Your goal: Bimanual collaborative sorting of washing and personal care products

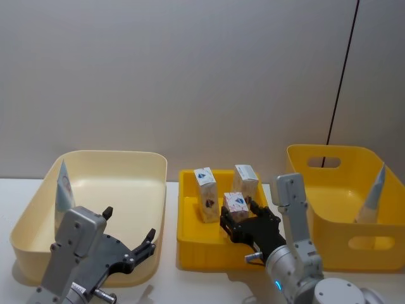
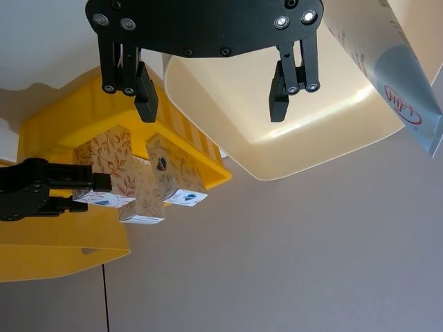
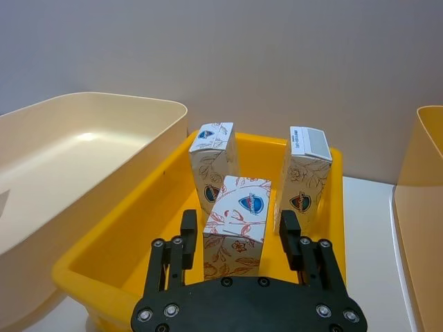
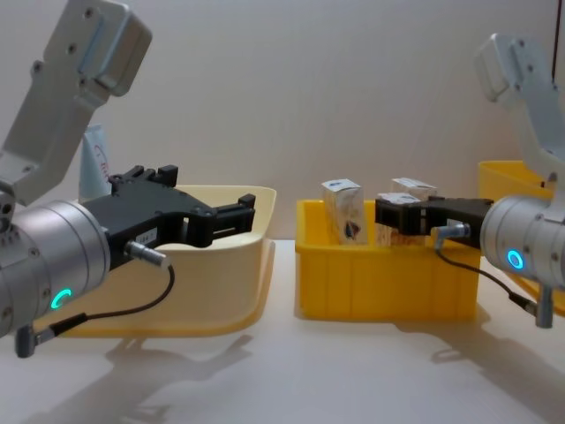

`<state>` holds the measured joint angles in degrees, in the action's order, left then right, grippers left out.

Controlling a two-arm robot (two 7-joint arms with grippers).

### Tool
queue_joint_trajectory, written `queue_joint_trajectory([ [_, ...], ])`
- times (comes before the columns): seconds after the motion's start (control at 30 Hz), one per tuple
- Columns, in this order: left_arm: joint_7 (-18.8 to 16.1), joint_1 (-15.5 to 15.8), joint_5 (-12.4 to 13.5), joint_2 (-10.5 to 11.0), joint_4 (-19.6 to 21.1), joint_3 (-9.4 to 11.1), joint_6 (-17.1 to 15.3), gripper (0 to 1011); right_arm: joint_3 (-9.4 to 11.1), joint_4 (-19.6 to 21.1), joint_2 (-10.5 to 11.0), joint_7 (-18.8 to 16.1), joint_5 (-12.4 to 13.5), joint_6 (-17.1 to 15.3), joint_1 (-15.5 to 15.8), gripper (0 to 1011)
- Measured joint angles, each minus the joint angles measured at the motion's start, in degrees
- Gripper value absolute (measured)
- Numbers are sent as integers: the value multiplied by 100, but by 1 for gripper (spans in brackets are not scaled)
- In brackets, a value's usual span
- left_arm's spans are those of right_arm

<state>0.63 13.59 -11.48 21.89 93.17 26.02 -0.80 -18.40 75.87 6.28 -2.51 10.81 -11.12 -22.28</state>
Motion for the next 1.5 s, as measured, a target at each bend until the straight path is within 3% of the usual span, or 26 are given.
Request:
queue_joint_trajectory([
  [0.3,0,0,0,0,0,0,0,1003,-6,-75,-45,25,-19,-9,-44,485],
  [0.4,0,0,0,0,0,0,0,1004,-7,-91,-55,33,-24,-11,-52,461],
  [0.77,0,0,0,0,0,0,0,1004,14,-94,-58,9,-31,64,-52,462],
  [1.5,0,0,0,0,0,0,0,1003,292,279,86,-223,-89,1113,-123,463],
])
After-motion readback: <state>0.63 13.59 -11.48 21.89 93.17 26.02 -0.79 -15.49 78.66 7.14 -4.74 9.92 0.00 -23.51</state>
